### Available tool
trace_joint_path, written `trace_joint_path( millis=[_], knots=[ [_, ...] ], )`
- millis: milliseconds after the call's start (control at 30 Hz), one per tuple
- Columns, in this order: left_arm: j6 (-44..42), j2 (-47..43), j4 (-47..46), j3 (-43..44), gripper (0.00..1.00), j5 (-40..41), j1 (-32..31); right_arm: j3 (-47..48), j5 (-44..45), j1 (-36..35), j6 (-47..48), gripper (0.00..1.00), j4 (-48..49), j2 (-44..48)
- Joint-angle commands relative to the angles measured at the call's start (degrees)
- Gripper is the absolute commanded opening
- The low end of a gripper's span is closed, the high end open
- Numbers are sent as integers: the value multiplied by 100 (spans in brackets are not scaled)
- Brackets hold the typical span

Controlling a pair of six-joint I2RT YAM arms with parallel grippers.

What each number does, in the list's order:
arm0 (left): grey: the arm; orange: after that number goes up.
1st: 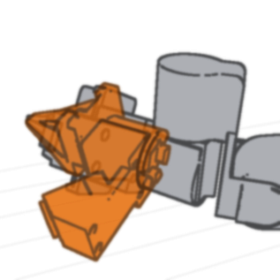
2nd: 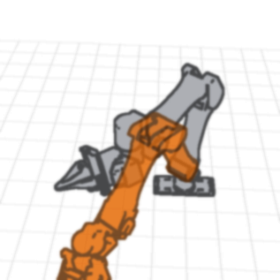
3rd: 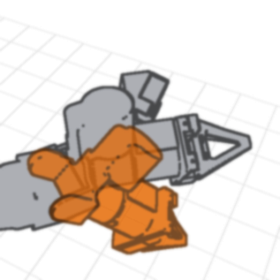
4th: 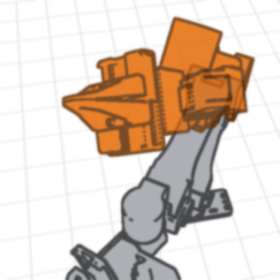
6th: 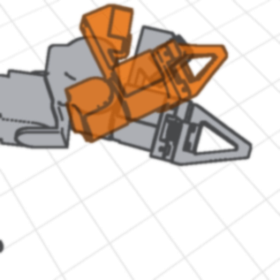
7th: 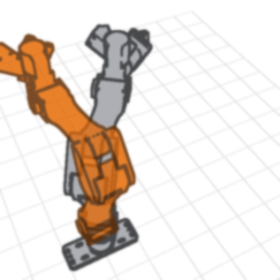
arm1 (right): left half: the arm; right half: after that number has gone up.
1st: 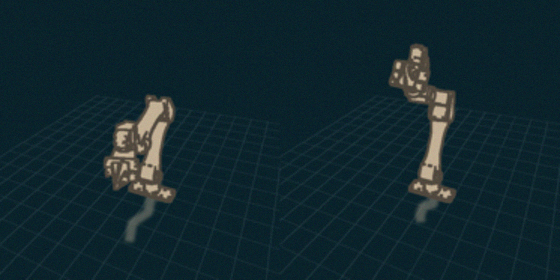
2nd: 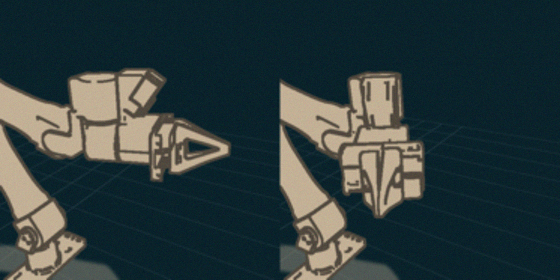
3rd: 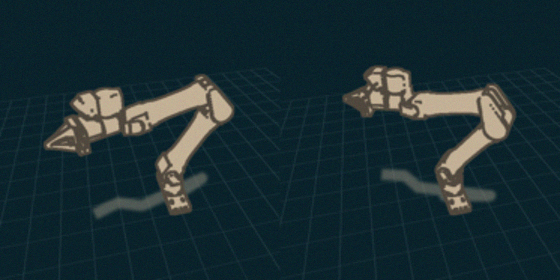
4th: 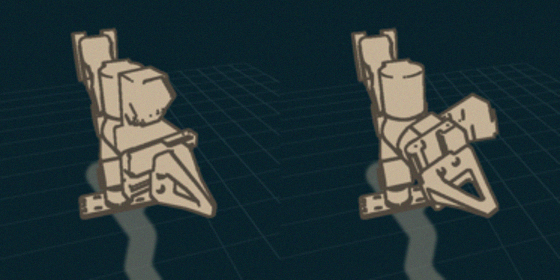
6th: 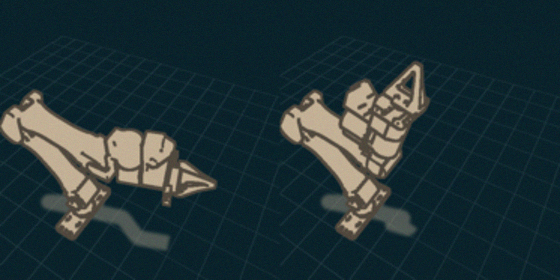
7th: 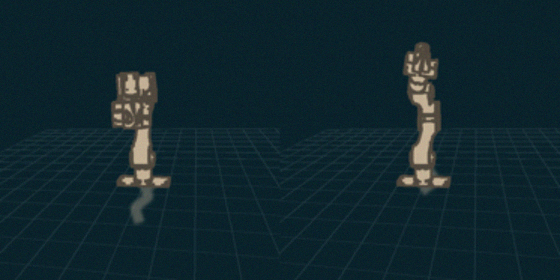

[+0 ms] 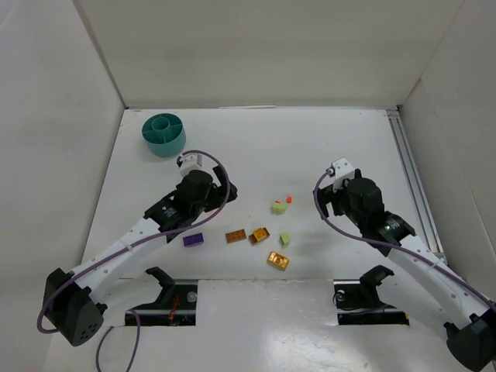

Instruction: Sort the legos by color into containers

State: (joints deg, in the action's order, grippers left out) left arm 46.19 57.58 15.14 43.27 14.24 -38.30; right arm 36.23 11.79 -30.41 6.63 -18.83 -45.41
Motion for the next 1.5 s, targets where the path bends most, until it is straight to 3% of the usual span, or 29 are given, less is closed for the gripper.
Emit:
trace_joint_path(
  millis=[0,167,500,600,767,1167,1333,1467],
  knots=[
    [-180,-256,-222,15,100,88,-46,192,279,-35,-12,99,168,32],
    [-295,-309,-222,-38,100,140,-46,138,1358,-35,-855,99,-85,32],
    [-541,-309,-529,-345,100,-43,-46,200,1282,18,-611,99,46,-1013],
    [-612,-309,-529,-407,100,-44,-46,200,888,333,-462,99,116,-1521],
    [-725,-187,-714,-521,100,-150,-46,261,-412,721,65,89,695,-2199],
    [-726,174,-1004,-574,100,-325,-46,473,-906,1116,312,80,1205,-3351],
    [-726,306,-1004,-521,100,-325,-46,420,-1240,1248,365,67,1356,-3484],
    [-726,359,-1004,-468,100,-325,-46,367,-1477,1310,365,64,1356,-3431]
  ],
)
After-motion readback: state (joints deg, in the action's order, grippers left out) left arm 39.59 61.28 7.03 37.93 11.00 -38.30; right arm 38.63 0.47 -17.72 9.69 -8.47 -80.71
